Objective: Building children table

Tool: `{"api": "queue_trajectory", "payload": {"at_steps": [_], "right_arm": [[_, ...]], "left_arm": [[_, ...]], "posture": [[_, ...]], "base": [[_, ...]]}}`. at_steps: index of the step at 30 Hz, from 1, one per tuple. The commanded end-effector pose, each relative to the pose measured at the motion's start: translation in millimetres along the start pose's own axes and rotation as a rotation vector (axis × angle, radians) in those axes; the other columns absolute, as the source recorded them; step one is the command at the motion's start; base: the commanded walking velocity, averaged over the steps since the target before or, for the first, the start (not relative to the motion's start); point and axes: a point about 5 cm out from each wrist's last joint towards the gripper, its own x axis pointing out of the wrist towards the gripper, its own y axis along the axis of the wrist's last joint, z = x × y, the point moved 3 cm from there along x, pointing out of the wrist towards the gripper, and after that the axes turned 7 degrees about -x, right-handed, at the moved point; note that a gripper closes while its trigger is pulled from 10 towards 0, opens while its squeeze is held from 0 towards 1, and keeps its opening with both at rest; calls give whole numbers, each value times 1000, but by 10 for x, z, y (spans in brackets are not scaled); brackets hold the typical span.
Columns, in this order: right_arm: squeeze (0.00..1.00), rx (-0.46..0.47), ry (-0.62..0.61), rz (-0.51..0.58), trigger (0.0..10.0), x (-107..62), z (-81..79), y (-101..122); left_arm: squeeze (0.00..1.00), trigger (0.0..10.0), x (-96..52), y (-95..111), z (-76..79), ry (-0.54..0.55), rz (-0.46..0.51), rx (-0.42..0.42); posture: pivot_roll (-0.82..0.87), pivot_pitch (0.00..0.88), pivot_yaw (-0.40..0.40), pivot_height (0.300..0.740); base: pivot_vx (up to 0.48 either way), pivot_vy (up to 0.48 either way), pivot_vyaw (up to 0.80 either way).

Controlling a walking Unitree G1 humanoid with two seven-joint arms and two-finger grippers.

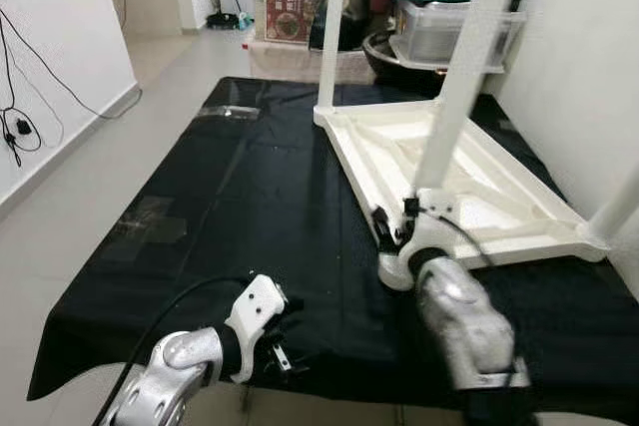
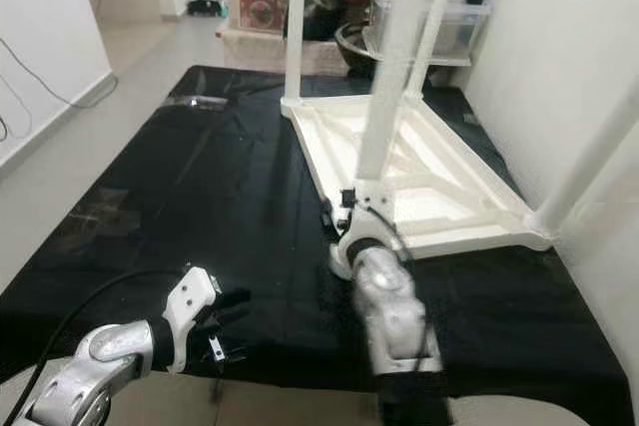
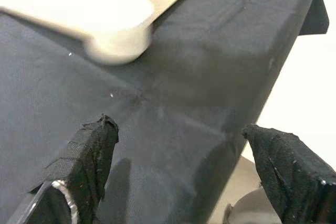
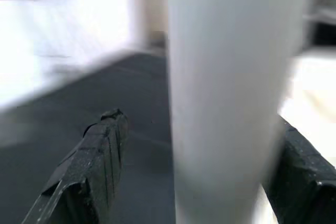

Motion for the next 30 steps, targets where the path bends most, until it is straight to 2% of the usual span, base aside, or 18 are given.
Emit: {"api": "queue_trajectory", "payload": {"at_steps": [1, 4, 7, 11, 16, 21, 23, 25, 26, 27, 28, 30], "right_arm": [[0, 10, 222, 46, 10000, 4, -357, 51], [0, -15, 260, 40, 10000, 2, -390, 9], [0, -57, 367, 20, 10000, 90, -495, -98], [0, -92, 334, -58, 10000, 294, -495, -240], [0, -107, 303, -85, 10000, 385, -438, -280], [0, -102, 337, -48, 10000, 382, -432, -208], [0, -96, 319, -29, 10000, 415, -399, -189], [0, -71, 221, -22, 9922, 491, -284, -186], [0, -71, 221, -22, 9922, 491, -284, -186], [0, -50, 152, -17, 0, 538, -196, -181], [0, -50, 152, -17, 0, 538, -196, -181], [0, -5, 32, -27, 0, 584, -52, -198]], "left_arm": [[0, 10000, -4, -21, -7, -8, -11, -3], [0, 10000, 4, -14, -16, -9, -12, 4], [0, 10000, 5, 28, -45, -2, -5, 13], [0, 10000, 9, -5, -13, -1, -10, 11], [0, 10000, 24, 4, 1, -3, -7, 10], [0, 10000, 24, 9, -13, 4, -5, 12], [0, 10000, 24, 6, -13, 6, -4, 12], [0, 10000, 38, 0, 6, 3, -4, 11], [0, 10000, 38, 0, 6, 3, -4, 11], [0, 10000, 47, 3, 17, -1, -2, 10], [0, 10000, 47, 3, 17, -1, -2, 10], [0, 10000, 58, 7, 27, -10, -2, 11]], "posture": [[95, 0, -81, 740], [99, 0, -82, 740], [116, 0, -89, 740], [124, 0, -91, 740], [131, 0, -96, 740], [132, 0, -101, 740], [131, 0, -102, 740], [131, 0, -100, 740], [131, 0, -100, 740], [129, 0, -97, 740], [129, 0, -97, 740], [124, 0, -95, 740]], "base": [[0, 0, 0], [0, 0, 0], [0, 0, 0], [0, 0, 0], [0, 0, 0], [0, 0, 0], [0, 0, 0], [0, 0, 0], [0, 0, 0], [0, 0, 0], [0, 0, 0], [0, 0, 0]]}}
